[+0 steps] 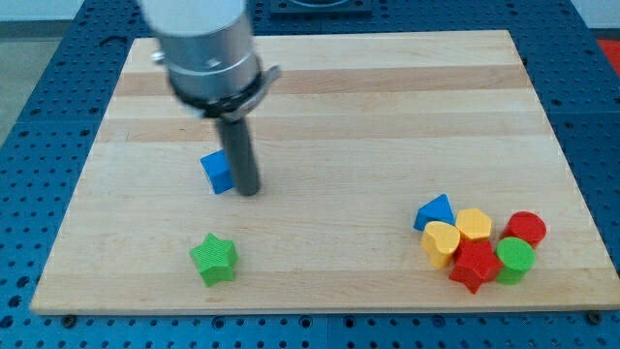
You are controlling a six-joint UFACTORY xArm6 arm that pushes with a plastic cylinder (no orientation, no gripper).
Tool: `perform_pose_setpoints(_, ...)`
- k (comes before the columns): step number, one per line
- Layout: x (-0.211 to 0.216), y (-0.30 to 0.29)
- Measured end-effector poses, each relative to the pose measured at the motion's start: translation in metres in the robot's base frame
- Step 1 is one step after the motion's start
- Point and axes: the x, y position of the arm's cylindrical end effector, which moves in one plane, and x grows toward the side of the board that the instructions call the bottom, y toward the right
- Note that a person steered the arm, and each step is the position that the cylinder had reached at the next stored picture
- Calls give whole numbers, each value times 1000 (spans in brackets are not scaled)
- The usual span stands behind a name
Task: Separate green star and blue cube from each other
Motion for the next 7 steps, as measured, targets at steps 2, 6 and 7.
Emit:
perform_pose_setpoints(2,16,47)
perform_pose_setpoints(6,85,42)
perform_pose_setpoints(7,118,46)
